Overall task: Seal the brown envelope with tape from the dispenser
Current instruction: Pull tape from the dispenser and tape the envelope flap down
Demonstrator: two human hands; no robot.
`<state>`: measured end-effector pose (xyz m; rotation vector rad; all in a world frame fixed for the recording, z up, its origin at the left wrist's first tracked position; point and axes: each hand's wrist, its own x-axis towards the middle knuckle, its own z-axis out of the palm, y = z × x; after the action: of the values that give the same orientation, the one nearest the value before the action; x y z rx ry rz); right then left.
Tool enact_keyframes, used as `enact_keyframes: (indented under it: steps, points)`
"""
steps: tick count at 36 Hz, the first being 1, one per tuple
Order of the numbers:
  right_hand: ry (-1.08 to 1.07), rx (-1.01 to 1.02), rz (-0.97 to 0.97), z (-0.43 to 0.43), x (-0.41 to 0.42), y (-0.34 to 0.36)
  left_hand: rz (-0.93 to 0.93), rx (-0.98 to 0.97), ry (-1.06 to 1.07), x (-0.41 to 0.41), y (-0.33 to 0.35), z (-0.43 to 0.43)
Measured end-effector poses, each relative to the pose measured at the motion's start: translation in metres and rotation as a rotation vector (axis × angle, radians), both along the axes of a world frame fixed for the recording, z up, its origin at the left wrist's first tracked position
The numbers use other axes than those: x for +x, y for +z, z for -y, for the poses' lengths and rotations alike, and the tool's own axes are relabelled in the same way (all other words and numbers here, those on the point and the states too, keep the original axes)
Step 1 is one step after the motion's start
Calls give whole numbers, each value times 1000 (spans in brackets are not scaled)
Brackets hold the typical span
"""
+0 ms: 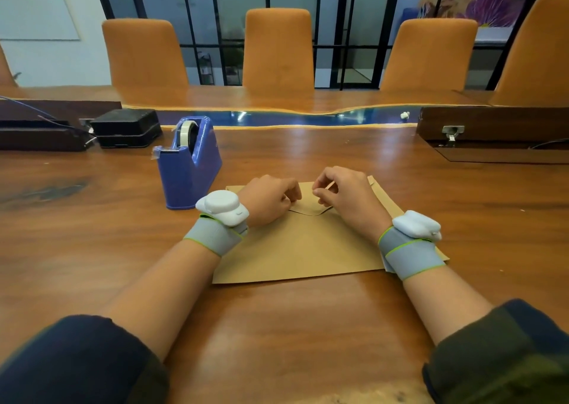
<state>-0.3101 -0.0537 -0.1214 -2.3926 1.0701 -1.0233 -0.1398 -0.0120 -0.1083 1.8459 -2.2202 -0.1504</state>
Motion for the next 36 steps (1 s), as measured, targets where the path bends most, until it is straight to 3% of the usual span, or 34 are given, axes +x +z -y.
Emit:
enact_keyframes:
  steps: [5, 18, 36]
  points:
    - [21, -67, -80, -2, -2, -3, 96, 0, -2, 0, 2, -1]
    - [-26, -110, -162, -4, -4, -5, 97, 34, 1, -1, 6, -2]
    - [46, -3, -249, -11, -16, -4, 124, 100, -15, 0, 9, -4]
